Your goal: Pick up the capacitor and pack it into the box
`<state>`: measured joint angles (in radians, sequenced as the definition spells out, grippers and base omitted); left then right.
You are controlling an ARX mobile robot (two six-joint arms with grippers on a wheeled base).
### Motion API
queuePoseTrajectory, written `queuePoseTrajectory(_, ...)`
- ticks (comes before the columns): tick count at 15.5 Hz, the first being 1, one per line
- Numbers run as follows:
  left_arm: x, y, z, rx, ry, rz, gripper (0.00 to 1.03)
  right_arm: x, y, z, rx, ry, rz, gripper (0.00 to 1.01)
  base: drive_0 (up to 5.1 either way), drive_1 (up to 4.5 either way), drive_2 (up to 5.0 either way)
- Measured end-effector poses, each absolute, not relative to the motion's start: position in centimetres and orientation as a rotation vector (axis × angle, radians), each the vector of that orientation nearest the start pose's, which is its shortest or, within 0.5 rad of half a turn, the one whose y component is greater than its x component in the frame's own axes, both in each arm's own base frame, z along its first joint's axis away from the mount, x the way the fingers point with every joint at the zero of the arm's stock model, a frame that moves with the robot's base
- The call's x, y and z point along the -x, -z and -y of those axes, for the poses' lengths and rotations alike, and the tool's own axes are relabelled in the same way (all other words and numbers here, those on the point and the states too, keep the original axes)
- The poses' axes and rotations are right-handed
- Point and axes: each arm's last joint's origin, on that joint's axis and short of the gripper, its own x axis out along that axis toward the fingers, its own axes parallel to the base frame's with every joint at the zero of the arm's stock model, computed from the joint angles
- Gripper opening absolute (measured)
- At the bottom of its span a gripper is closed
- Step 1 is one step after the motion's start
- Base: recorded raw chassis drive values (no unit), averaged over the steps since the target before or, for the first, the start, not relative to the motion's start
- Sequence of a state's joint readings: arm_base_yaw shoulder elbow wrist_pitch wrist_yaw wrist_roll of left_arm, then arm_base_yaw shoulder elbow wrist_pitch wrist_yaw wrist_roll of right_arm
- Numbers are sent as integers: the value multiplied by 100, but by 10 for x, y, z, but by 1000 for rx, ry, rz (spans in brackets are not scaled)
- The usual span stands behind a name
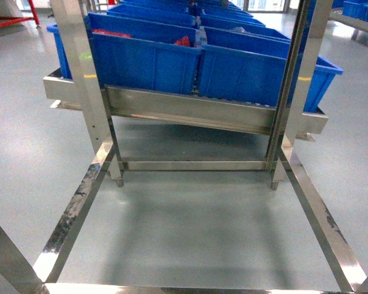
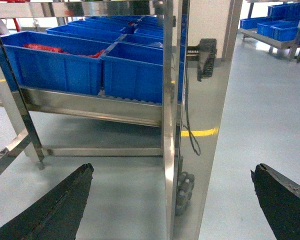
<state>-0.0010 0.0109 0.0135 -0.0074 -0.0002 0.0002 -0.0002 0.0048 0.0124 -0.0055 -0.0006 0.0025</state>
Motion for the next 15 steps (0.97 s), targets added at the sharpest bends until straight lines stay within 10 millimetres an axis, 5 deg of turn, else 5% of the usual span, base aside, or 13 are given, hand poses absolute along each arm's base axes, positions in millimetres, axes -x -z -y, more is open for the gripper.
queuePoseTrajectory(15,-98,-167,0,-1,1,-4,44,-97,-167,0,-2,1,2,98,0,0,0)
